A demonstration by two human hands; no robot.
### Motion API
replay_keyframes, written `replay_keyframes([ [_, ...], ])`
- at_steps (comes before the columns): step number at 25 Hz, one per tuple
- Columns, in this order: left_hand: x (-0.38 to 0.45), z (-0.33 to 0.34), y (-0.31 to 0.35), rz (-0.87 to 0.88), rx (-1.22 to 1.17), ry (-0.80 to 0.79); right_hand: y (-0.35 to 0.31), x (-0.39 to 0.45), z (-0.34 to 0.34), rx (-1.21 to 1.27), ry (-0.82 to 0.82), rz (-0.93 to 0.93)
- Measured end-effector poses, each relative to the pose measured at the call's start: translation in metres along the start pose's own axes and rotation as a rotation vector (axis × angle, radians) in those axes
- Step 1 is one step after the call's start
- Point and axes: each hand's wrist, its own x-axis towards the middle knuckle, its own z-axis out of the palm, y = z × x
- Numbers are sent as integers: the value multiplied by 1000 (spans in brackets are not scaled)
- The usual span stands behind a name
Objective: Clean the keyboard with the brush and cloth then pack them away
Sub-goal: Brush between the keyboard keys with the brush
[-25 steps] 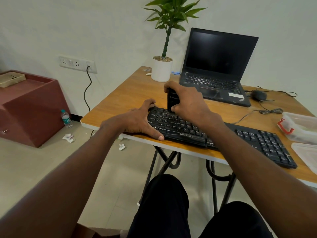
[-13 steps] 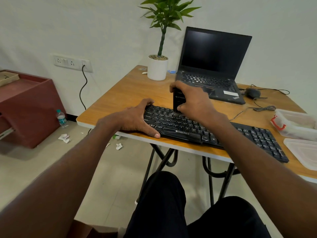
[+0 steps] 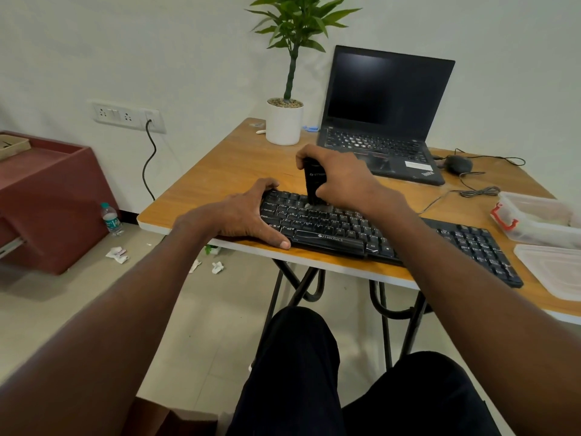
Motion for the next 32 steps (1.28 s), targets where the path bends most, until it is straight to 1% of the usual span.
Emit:
replay_keyframes([
  [1,0,0,0,1,1,0,-3,3,0,-22,9,-2],
  [5,0,1,1,4,-11,-8,-13,4,11,124,37,-46],
  [6,0,1,1,0,-8,-9,-10,3,10,104,21,-24],
  [9,0,0,0,-3,-2,1,10,6,-11,-71,-78,115],
  [10,1,0,1,1,-4,-2,15,7,-16,-92,-75,145],
  [12,2,-2,2,13,-8,-28,17,5,-15,10,-9,137],
  [15,0,-4,7,30,-71,-87,14,-2,-1,309,74,102],
  [16,1,-2,12,42,-78,-59,17,-2,4,355,82,107],
  [17,2,3,19,56,-54,18,22,-3,7,367,88,114],
  [20,5,23,38,134,153,364,35,-5,11,363,114,106],
  [22,4,38,44,191,213,510,40,-11,8,356,101,101],
  [23,4,42,44,202,204,562,43,-15,2,303,89,94],
  [24,4,44,42,203,177,594,44,-18,-4,205,75,93],
  [26,6,44,40,196,127,602,46,-24,-13,-10,64,117],
  [27,6,44,39,200,119,600,43,-26,-14,-38,84,119],
  [28,6,44,38,203,115,601,38,-29,-12,4,119,96],
  [30,8,44,36,206,113,612,28,-36,-6,183,165,10],
  [31,9,44,35,207,118,620,27,-39,-3,217,160,-32],
  [32,10,44,34,207,127,624,29,-42,-3,195,137,-48],
])
